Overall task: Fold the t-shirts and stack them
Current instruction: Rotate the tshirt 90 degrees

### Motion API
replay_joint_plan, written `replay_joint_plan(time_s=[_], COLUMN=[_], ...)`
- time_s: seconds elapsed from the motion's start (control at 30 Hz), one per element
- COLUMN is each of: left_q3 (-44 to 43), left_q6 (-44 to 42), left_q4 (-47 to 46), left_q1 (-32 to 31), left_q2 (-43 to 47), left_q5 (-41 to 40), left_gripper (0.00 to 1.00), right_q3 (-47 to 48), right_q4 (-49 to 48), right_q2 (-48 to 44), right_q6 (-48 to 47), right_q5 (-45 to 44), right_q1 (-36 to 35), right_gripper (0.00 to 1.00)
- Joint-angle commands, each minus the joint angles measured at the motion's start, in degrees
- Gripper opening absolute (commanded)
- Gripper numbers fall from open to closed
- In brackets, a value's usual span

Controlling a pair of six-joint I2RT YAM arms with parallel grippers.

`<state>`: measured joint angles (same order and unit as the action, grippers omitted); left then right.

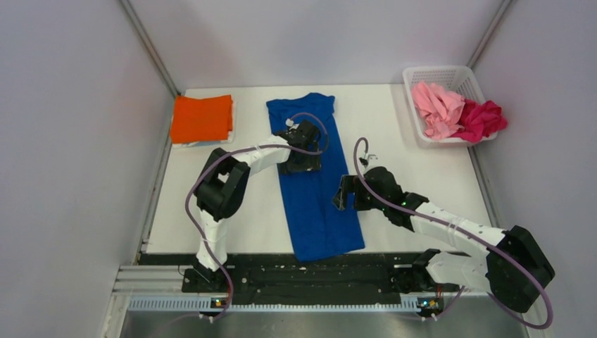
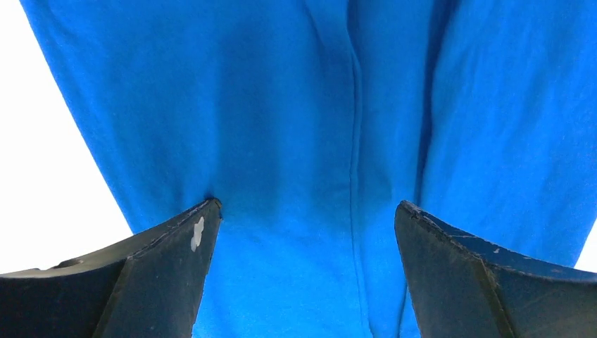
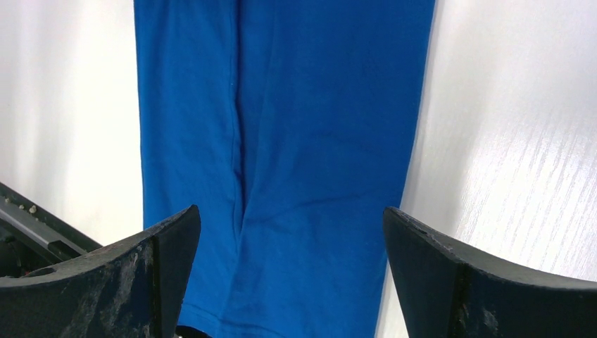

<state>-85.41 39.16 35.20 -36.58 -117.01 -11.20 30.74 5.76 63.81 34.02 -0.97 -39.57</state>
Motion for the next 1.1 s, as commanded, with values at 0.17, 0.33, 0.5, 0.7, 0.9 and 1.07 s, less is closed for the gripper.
replay_joint_plan(time_s=[0.17,0.33,0.5,0.7,0.9,1.07], left_q3=[-5.9,-13.5,-6.3,10.6,28.3,40.9], left_q6=[-2.5,-6.0,-7.3,-1.0,7.5,9.3], left_q4=[-3.9,-1.2,-2.3,1.9,5.4,5.9], left_q1=[8.3,9.7,7.4,2.4,-1.0,-3.1], left_q2=[-8.4,-9.7,1.0,19.9,35.5,42.4], left_q5=[3.7,3.6,6.4,-0.4,0.3,4.1], left_gripper=[0.99,0.99,0.99,0.99,0.99,0.93], right_q3=[1.8,5.2,8.9,9.8,6.6,4.7], right_q4=[-4.1,-4.2,1.6,9.6,8.5,5.0], right_q2=[4.3,8.2,9.6,8.0,10.5,14.0], right_q6=[-2.0,-2.9,-3.9,0.7,5.8,7.1], right_q5=[-0.1,-0.6,-2.0,-8.3,-7.3,-6.9], right_q1=[0.4,0.4,-1.0,-9.5,-15.6,-16.8], right_gripper=[0.99,0.99,0.98,0.93,0.85,0.75])
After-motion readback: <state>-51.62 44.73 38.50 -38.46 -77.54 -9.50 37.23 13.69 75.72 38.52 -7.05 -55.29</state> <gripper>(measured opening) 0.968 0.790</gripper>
